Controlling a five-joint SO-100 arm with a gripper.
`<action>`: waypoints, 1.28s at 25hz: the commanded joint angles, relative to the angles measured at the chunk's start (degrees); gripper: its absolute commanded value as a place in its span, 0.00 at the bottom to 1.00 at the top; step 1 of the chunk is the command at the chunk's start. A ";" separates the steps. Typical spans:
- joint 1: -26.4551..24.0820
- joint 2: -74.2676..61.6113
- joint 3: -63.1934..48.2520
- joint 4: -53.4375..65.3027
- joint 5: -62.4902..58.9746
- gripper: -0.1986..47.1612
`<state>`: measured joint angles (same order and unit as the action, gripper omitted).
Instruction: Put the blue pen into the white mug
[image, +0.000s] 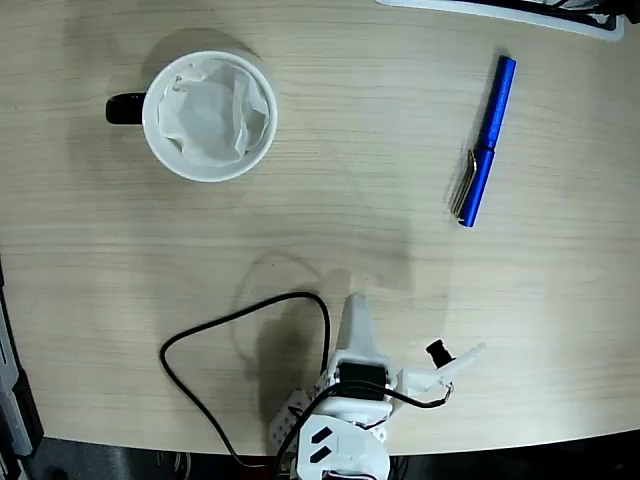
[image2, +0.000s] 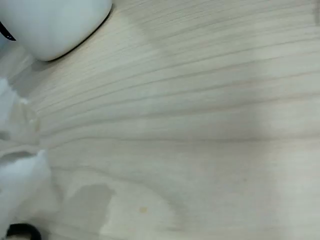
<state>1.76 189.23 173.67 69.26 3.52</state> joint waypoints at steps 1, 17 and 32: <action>0.88 3.87 -2.81 2.02 1.41 0.00; 0.97 3.87 -2.81 2.02 1.41 0.00; 1.76 0.26 -6.50 1.14 1.05 0.00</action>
<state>2.55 189.23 173.50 69.26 3.52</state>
